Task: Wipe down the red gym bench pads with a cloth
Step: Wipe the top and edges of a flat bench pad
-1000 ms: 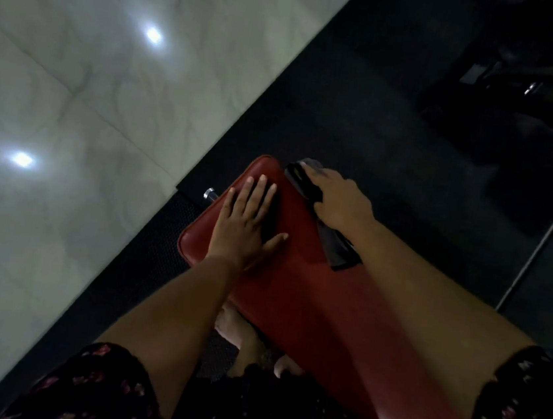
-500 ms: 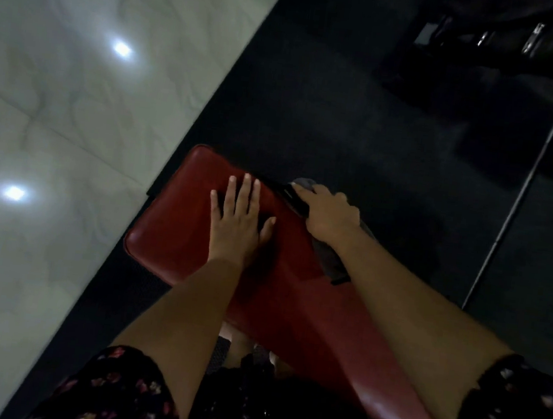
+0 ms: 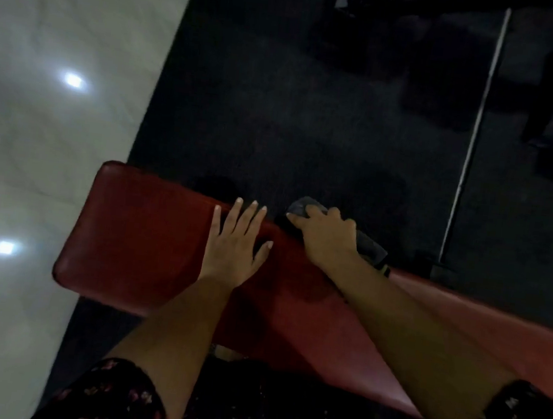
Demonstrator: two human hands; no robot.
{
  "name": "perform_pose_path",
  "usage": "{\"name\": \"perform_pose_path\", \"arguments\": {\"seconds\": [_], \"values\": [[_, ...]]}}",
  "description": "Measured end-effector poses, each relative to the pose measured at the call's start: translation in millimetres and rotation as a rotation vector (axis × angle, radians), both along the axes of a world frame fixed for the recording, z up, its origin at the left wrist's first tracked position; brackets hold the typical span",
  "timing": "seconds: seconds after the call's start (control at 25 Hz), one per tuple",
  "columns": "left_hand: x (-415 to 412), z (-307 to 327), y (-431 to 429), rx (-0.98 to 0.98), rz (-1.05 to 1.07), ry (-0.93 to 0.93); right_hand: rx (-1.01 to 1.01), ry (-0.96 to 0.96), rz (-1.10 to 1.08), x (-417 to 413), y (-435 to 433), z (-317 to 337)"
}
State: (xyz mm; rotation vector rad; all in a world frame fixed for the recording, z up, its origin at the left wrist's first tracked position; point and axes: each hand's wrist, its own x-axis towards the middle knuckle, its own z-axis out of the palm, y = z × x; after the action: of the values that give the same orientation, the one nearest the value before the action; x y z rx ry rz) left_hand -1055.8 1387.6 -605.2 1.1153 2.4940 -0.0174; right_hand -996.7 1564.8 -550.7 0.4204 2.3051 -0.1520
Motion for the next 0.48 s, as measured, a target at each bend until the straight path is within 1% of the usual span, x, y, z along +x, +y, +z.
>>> {"name": "perform_pose_path", "arguments": {"seconds": [0.12,0.24,0.28,0.36,0.48], "values": [[20,3,20,-0.003,-0.124,-0.025,0.033,-0.019,-0.014,48,40,1],[40,2,39,0.005,-0.197,-0.034,0.184,-0.102,-0.044,101,74,5],[47,2,47,0.012,-0.212,-0.036,0.204,-0.096,-0.092,108,75,4],[63,2,63,0.027,-0.249,-0.046,0.177,-0.03,-0.196,105,67,1],[92,3,83,0.087,-0.319,-0.062,0.127,0.072,-0.189,108,61,-4]]}}
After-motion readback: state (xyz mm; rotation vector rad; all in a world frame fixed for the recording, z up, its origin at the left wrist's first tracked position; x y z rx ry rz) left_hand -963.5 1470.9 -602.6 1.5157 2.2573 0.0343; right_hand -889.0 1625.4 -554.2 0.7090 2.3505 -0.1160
